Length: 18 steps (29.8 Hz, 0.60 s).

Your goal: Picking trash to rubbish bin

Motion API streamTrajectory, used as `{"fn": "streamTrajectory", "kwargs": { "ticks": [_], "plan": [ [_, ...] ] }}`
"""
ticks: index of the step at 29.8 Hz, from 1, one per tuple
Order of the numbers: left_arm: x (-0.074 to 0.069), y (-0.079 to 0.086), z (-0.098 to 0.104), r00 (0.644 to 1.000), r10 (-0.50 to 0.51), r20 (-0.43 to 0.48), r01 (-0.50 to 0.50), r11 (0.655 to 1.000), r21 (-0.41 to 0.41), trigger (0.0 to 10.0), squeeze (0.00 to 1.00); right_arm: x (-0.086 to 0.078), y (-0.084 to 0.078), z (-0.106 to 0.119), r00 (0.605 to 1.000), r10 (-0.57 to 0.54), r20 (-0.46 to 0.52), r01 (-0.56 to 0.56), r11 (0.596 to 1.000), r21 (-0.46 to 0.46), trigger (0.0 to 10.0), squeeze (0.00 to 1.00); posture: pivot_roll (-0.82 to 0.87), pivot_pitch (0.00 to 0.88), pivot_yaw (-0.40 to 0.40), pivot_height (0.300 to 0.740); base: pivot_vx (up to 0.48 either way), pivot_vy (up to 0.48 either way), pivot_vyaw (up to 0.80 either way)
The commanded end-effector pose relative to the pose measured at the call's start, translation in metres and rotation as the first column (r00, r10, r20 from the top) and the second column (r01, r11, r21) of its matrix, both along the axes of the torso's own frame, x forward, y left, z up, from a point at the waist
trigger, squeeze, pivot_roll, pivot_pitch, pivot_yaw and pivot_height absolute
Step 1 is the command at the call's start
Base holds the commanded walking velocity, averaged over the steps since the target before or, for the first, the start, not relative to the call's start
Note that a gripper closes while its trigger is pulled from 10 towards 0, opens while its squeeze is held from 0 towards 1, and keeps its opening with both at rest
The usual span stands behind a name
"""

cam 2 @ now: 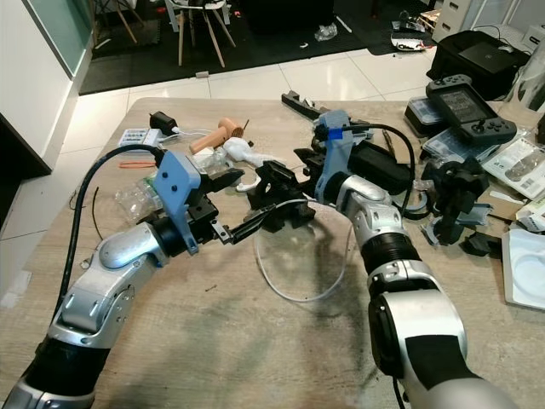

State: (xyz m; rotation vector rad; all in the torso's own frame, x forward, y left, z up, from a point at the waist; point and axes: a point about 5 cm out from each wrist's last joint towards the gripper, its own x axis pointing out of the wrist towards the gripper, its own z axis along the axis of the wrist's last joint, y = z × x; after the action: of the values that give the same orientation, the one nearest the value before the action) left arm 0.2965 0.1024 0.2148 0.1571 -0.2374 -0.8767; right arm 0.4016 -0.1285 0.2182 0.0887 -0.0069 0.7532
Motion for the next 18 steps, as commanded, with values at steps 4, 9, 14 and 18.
{"fn": "streamTrajectory", "kwargs": {
  "ticks": [4, 9, 14, 18],
  "plan": [
    [-0.0024, 0.0016, -0.0035, 1.0, -0.004, -0.014, 0.004, 1.0, 0.021, 10.0, 0.0, -0.0002, 0.0046, -0.0088, 0.997, 0.046, -0.07, -0.051, 0.995, -0.085, 10.0, 0.0, 0.02, 0.191, 0.085, 0.74, 0.0, 0.0, 0.0],
    [-0.0024, 0.0013, -0.0038, 1.0, -0.003, -0.015, 0.003, 1.0, 0.02, 10.0, 0.0, 0.0012, 0.0026, -0.0092, 0.996, 0.029, -0.082, -0.035, 0.997, -0.072, 2.6, 0.0, 0.02, 0.189, 0.082, 0.74, 0.0, 0.0, 0.0],
    [-0.0024, 0.0013, -0.0038, 1.0, -0.002, -0.014, 0.002, 1.0, 0.02, 10.0, 0.0, 0.002, -0.0003, -0.0081, 0.996, 0.02, -0.087, -0.025, 0.998, -0.051, 0.0, 0.0, 0.02, 0.187, 0.083, 0.74, 0.0, 0.0, 0.0],
    [-0.0017, 0.001, -0.0034, 1.0, -0.001, -0.011, 0.002, 1.0, 0.018, 10.0, 0.0, 0.0036, -0.0031, -0.0039, 0.997, 0.0, -0.077, -0.002, 1.0, -0.028, 0.0, 0.0, 0.02, 0.184, 0.086, 0.74, 0.0, 0.0, 0.0]
  ]
}}
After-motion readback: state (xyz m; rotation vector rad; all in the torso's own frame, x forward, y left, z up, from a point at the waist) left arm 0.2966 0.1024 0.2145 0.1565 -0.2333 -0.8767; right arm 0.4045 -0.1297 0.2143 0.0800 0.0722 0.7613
